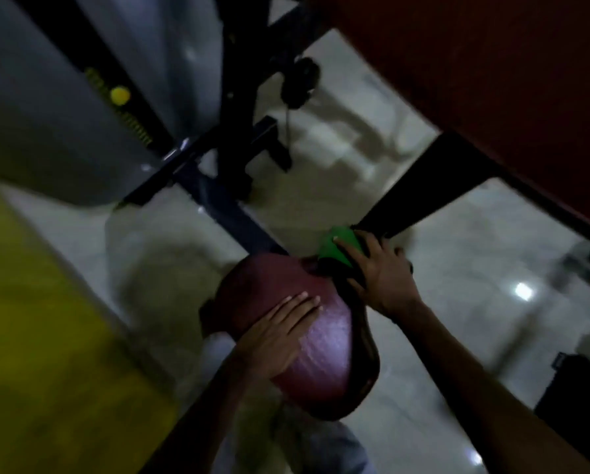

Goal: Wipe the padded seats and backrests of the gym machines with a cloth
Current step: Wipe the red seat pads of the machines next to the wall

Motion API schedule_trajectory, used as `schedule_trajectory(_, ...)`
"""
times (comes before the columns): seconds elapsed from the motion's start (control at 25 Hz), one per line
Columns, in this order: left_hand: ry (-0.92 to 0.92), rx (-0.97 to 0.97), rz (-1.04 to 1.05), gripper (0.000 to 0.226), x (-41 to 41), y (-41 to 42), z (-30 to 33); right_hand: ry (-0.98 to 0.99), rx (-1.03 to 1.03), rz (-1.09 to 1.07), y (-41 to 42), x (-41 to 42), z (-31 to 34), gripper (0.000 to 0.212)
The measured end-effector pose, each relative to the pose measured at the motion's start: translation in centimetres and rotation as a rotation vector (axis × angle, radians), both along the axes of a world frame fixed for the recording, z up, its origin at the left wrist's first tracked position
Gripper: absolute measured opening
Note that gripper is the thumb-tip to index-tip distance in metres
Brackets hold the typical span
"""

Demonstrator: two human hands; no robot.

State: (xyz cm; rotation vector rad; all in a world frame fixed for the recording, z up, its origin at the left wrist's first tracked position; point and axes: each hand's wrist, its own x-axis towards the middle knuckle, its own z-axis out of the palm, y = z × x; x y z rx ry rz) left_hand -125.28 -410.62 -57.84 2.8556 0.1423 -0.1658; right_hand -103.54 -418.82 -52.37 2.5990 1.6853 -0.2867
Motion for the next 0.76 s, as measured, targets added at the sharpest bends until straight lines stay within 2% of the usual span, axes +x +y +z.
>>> schedule_trajectory(0.08, -0.004, -0.003, 0.190, 0.060, -1.1, 0.0, -0.4, -0.004, -0.030, 0.142, 3.7, -0.3, 0.1, 0.064)
schedule_trajectory(0.16, -0.025, 0.015, 0.332, 0.061, -2.0, -0.3, -0.6, 0.034, -0.163, 0.263, 8.0, -1.3, -0.3, 0.060)
schedule_trajectory(0.28, -0.062, 0.021, 0.375, 0.061, -2.5, -0.9, -1.3, 0.283, -0.324, 0.325, 14.3, -4.1, -1.8, 0.055)
schedule_trajectory(0.36, -0.125, 0.035, 0.383, 0.059, -2.6, -1.1, -1.9, 0.399, -0.338, 0.369, 18.1, -7.5, -2.8, 0.044)
schedule_trajectory(0.44, -0.223, 0.000, 0.388, 0.053, -2.6, -1.2, -2.6, 0.358, -0.446, 0.520, 20.9, -11.4, -3.5, 0.038)
schedule_trajectory(0.52, -0.294, -0.032, 0.405, 0.047, -2.7, -1.4, -3.0, 0.259, -0.568, 0.704, 21.7, -14.7, -3.5, 0.040)
schedule_trajectory(0.6, -0.308, 0.002, 0.423, 0.047, -2.8, -1.5, -3.1, 0.251, -0.581, 0.800, 21.5, -15.7, -3.7, 0.039)
schedule_trajectory(0.68, -0.279, 0.006, 0.411, 0.054, -2.9, -1.3, -3.1, 0.320, -0.531, 0.714, 21.4, -14.1, -3.3, 0.036)
schedule_trajectory(0.76, -0.243, 0.032, 0.382, 0.060, -2.8, -1.0, -3.0, 0.452, -0.501, 0.451, 21.3, -11.0, -3.1, 0.035)
